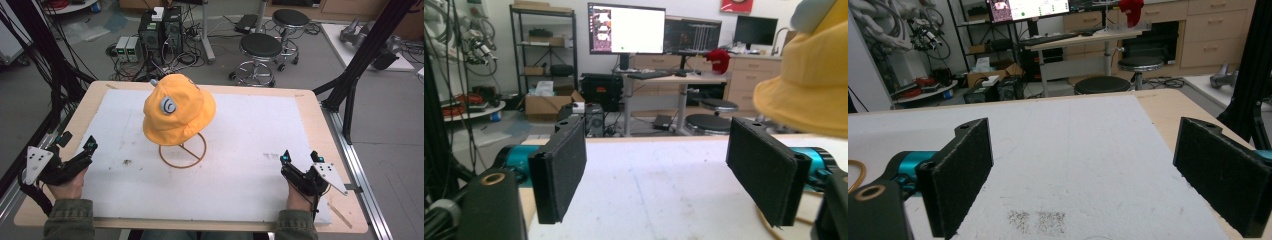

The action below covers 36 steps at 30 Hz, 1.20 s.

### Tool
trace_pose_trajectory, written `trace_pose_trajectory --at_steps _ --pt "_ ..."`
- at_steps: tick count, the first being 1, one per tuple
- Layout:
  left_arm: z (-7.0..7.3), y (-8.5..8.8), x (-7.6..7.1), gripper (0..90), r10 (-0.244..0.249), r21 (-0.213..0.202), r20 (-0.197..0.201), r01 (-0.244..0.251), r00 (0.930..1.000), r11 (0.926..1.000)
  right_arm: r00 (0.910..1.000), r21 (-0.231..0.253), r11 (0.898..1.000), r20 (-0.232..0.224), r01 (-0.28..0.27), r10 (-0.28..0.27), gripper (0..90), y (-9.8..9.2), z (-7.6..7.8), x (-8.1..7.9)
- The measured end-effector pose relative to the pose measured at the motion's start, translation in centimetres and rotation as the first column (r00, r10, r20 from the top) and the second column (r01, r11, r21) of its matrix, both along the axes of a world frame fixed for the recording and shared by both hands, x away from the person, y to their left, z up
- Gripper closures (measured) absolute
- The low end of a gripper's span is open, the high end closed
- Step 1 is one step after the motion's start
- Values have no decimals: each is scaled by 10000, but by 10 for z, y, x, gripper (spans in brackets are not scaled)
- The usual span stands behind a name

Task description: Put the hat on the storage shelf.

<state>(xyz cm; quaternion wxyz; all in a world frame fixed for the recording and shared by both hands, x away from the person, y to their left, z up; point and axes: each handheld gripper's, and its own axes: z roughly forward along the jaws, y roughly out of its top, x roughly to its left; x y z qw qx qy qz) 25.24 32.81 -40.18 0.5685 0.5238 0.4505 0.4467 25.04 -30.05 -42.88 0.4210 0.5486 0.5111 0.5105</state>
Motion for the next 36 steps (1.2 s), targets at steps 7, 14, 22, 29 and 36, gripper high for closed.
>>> trace_pose_trajectory --at_steps 7,14,22,29,36 --pt "-14 -3 -1 207 -123 124 -180 125 9998 9998 10000 -206 9998 -47 -57 56 78 1 0 0" --pt "-23 0 -4 205 255 107 -442 -250 9987 9996 10000 -157 9999 -65 -62 61 78 2 0 -1" --pt "-33 -1 -9 193 262 54 -719 -259 9971 9996 9997 33 9997 -93 -241 241 78 2 -1 0" --pt "-33 -2 -11 193 179 -80 -605 -185 9980 9998 9995 112 9994 -21 -328 328 79 1 0 -1" --pt "-33 0 -11 196 214 -210 -568 -226 9982 9995 9993 159 9992 -87 -369 370 78 2 -1 0"
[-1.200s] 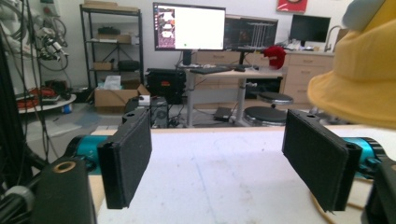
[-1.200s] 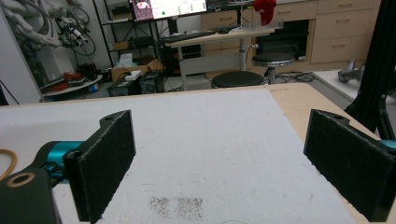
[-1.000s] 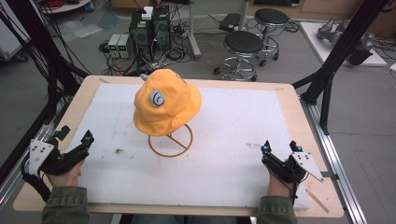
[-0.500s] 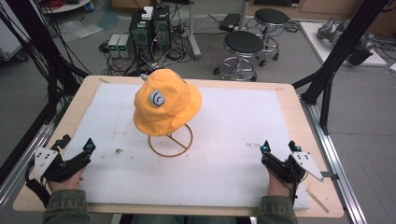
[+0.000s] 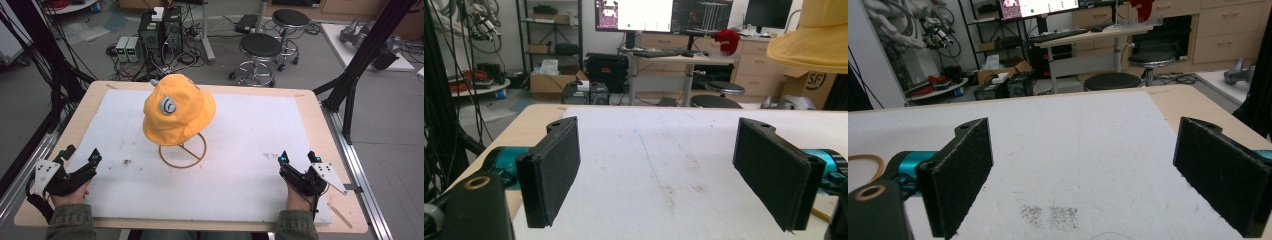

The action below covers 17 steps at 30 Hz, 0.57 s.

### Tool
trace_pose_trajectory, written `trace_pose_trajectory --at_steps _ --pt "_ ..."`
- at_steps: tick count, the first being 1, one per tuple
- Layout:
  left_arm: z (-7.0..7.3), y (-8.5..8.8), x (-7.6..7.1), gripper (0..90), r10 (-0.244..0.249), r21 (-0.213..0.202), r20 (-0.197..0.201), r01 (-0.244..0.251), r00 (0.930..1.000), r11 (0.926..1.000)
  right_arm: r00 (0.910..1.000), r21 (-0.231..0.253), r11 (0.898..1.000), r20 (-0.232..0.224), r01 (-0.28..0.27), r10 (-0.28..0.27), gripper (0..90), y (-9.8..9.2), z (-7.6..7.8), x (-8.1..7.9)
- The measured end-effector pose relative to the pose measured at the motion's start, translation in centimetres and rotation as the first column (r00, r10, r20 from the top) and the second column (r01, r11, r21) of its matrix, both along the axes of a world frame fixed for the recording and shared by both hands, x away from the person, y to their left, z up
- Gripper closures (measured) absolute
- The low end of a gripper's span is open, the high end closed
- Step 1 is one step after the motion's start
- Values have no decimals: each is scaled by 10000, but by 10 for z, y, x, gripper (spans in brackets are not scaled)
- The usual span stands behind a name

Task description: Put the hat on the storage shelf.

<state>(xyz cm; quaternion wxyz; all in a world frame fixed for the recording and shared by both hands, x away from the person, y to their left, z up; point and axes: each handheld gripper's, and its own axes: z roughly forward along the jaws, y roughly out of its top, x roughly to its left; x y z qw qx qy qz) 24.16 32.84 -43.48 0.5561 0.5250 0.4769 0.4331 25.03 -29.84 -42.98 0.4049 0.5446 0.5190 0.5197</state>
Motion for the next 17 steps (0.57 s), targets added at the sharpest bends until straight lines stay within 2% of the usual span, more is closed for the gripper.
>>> trace_pose_trajectory --at_steps 17 --pt "-1 -1 2 196 -131 -22 -68 131 9999 9999 9999 130 9999 -112 -77 79 79 -1 -1 2"
